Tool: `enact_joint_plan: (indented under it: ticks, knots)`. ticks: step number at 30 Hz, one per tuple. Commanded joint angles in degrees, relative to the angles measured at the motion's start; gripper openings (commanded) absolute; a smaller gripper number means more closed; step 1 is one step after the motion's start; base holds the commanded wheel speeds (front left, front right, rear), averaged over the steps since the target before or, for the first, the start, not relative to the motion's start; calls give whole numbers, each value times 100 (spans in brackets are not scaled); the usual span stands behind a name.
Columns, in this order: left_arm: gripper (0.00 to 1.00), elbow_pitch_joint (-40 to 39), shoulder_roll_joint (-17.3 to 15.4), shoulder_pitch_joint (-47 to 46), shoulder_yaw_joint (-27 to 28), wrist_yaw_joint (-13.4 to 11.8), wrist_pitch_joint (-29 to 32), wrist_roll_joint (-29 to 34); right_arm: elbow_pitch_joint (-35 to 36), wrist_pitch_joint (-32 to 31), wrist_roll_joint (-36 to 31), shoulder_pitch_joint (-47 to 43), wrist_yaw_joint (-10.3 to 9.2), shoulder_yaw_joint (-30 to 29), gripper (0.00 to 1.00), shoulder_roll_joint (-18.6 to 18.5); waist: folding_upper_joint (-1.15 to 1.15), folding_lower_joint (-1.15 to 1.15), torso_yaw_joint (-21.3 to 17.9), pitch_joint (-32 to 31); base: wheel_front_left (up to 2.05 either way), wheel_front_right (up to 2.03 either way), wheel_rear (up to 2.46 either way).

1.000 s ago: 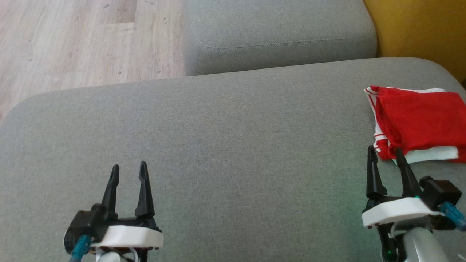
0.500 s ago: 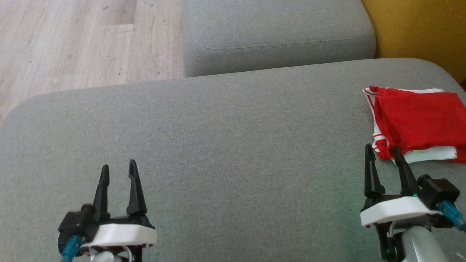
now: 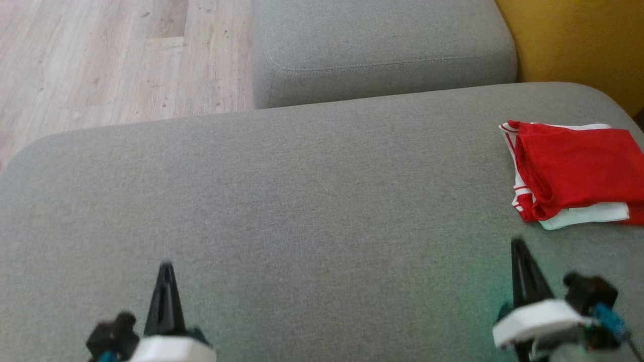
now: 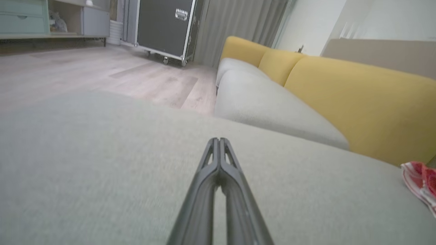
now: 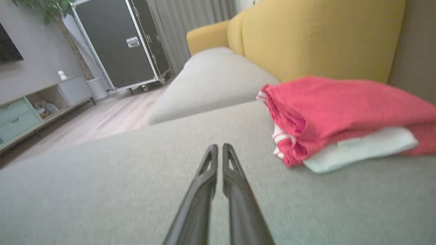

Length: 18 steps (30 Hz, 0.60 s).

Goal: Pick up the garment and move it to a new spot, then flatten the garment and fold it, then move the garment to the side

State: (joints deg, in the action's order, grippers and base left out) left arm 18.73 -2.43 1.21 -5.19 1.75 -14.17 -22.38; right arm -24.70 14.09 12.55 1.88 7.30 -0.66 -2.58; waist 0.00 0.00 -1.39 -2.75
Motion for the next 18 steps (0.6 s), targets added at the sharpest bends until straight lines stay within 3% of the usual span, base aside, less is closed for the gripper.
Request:
enact_joint_plan:
  ticks: [1, 18]
  knots:
    - [0, -84, -1, -97, 31, 8, 33, -90, 87, -37, 100, 106, 0, -22, 0, -1, 0, 0, 2, 4, 0, 0, 0]
    - [0, -138, -6, -176, 174, 81, 293, -986, 225, -293, 1124, 138, 3, -87, 0, -5, 0, 0, 20, 41, 0, 0, 0]
